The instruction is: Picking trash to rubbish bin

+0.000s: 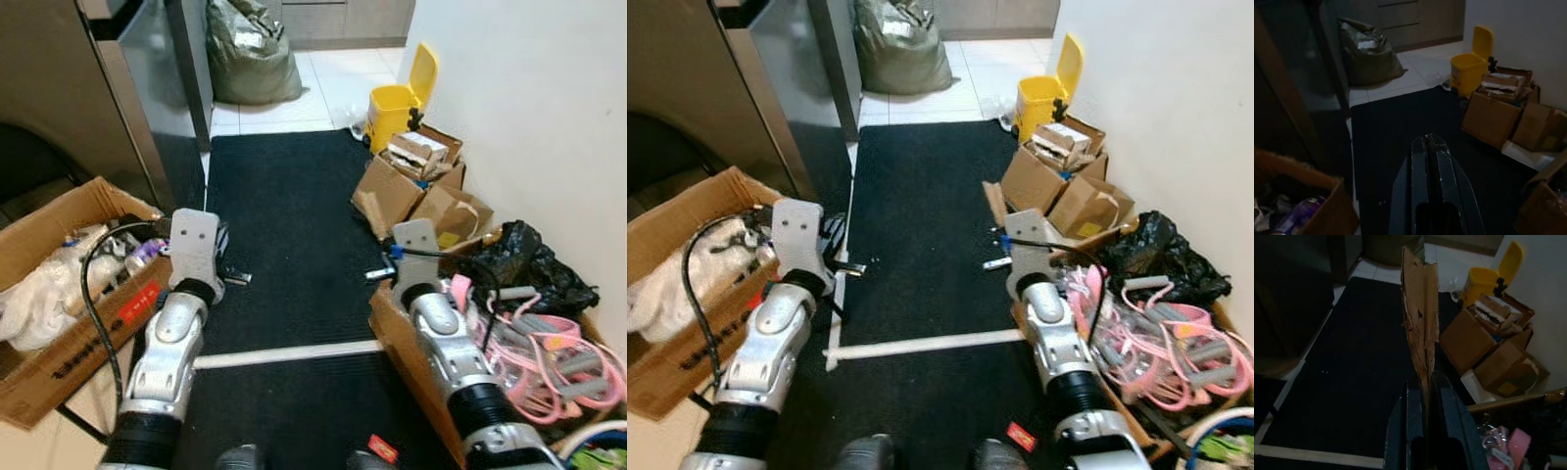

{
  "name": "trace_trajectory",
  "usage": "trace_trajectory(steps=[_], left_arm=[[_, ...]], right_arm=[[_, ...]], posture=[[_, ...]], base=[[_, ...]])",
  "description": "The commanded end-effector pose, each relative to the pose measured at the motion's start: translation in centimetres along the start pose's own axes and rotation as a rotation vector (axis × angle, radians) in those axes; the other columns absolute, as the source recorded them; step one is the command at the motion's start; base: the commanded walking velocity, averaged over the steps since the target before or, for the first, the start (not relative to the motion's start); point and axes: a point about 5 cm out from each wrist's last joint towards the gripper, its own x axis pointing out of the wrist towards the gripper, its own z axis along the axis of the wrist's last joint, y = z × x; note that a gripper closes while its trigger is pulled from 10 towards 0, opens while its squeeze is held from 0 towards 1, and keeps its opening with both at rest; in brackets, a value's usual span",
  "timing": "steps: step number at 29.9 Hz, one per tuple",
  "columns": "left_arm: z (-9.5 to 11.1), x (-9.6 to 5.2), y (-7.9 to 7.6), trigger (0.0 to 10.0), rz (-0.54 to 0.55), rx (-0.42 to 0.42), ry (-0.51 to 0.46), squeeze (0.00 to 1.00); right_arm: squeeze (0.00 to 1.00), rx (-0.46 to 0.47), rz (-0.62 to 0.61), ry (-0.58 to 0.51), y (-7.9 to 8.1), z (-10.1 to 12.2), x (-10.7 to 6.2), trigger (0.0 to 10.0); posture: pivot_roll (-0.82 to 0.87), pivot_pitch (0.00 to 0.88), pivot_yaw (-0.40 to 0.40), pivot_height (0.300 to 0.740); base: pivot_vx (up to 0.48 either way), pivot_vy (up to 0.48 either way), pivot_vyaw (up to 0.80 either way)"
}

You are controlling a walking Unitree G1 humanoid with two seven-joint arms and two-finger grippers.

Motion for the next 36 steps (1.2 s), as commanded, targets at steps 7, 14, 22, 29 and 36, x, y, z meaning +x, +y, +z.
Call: trace_trajectory(steps=[7, 14, 22, 29, 36], left_arm=[[-0.27, -0.33, 0.67, 10.0, 0.018, 0.018, 0.027, 0.00], [-0.20, -0.35, 0.69, 10.0, 0.018, 0.020, 0.029, 0.00], [-0.11, -0.28, 0.70, 10.0, 0.016, 0.023, 0.028, 0.00], [-0.10, -0.28, 0.67, 10.0, 0.016, 0.024, 0.029, 0.00], [-0.09, -0.25, 0.62, 10.0, 0.018, 0.022, 0.029, 0.00]], right_arm=[[0.00, -0.002, 0.027, 0.000, 0.76, 0.06, -0.04, 10.0], [0.00, -0.003, 0.031, 0.001, 0.79, 0.06, -0.05, 10.0], [0.00, -0.003, 0.032, 0.000, 0.78, 0.10, -0.03, 10.0], [0.00, -0.003, 0.036, 0.000, 0.79, 0.14, 0.02, 10.0], [0.00, -0.008, 0.040, -0.004, 0.75, 0.31, 0.16, 10.0]], posture=[[0.08, 0.055, -0.005, 0.740], [0.08, 0.054, -0.005, 0.740], [0.09, 0.048, -0.006, 0.740], [0.09, 0.043, -0.010, 0.740], [0.09, 0.033, -0.014, 0.740]], base=[[0.328, 0.000, 0.59], [0.329, 0.000, 0.67], [0.328, 0.000, 0.69], [0.329, 0.000, 0.69], [0.328, 0.000, 0.69]])
